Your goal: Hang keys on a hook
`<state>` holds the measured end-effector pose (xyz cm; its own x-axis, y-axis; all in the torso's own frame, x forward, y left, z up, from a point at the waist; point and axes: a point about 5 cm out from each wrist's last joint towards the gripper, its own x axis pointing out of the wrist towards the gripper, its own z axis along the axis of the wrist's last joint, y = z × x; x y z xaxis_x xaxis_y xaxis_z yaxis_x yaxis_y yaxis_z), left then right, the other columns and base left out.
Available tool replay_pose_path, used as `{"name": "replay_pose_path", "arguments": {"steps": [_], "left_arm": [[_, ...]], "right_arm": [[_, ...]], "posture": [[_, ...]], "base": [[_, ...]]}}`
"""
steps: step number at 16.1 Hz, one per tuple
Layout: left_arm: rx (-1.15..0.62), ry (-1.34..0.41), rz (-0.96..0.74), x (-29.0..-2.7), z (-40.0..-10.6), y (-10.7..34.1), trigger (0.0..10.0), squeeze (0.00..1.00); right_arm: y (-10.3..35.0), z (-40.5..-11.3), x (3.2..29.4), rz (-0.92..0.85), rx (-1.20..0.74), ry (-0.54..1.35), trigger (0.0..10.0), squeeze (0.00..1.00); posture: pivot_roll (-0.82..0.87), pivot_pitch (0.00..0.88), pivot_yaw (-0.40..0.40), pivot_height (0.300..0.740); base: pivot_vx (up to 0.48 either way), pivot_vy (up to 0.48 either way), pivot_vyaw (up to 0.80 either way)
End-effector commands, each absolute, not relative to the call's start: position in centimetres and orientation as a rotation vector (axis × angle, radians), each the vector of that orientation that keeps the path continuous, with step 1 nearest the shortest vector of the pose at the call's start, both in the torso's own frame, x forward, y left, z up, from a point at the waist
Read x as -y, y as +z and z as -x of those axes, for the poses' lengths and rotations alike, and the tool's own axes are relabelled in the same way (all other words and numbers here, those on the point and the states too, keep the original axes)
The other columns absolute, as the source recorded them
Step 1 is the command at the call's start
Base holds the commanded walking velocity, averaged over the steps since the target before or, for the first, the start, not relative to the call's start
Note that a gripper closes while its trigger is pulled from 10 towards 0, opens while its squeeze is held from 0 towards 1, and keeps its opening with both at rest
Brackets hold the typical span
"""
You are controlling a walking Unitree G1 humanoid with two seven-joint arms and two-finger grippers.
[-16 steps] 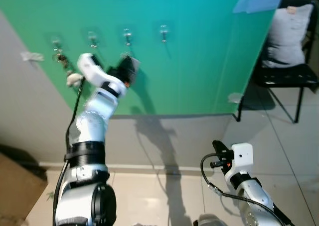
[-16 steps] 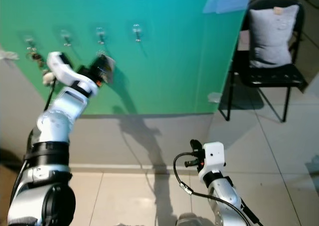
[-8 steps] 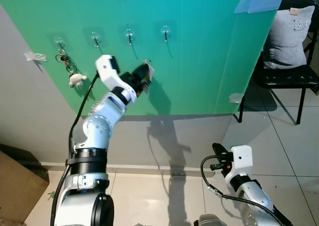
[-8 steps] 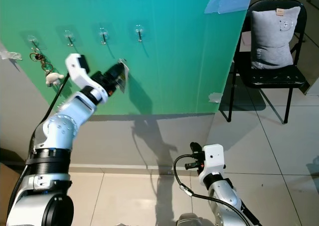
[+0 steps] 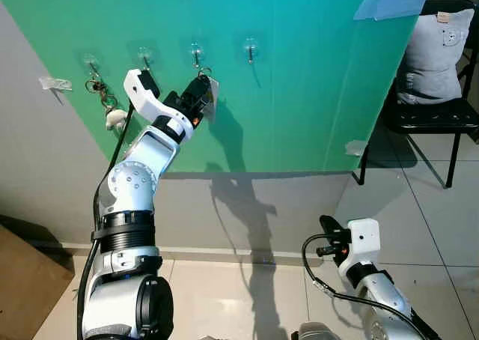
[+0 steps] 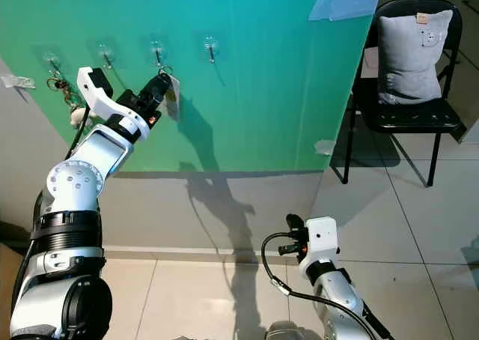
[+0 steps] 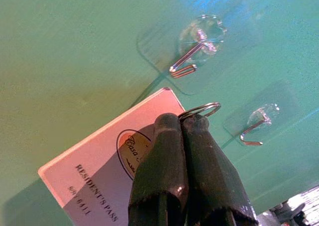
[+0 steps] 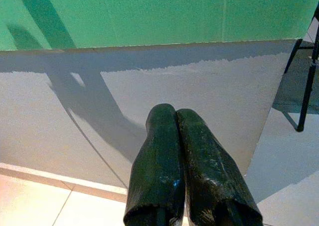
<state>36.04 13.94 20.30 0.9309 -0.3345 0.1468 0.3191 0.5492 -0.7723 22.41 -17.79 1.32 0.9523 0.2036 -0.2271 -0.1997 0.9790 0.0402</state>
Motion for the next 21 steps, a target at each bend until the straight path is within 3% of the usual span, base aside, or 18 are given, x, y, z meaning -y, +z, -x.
{"name": "replay_pose_path", "arguments": {"steps": [1,17,21], "left_arm": [[-0.023,-0.369,0.923,-14.2,-36.4,20.6,0.0,0.00],[0.000,-0.366,0.961,-14.1,-37.4,22.2,0.0,0.00],[-0.002,-0.291,0.996,-14.9,-37.4,21.6,0.0,0.00]], "right_arm": [[1.7,-22.6,17.6,-0.017,-0.215,0.217,10.0,0.00],[1.8,-21.6,16.7,-0.044,-0.205,0.350,10.0,0.00],[1.4,-21.6,16.7,-0.052,-0.215,0.351,10.0,0.00]], "posture": [[-0.33,0.000,0.148,0.740],[-0.34,0.000,0.146,0.740],[-0.33,0.000,0.140,0.740]], "base": [[0.000,0.000,0.00],[0.000,0.000,0.00],[0.000,0.000,0.00]]}}
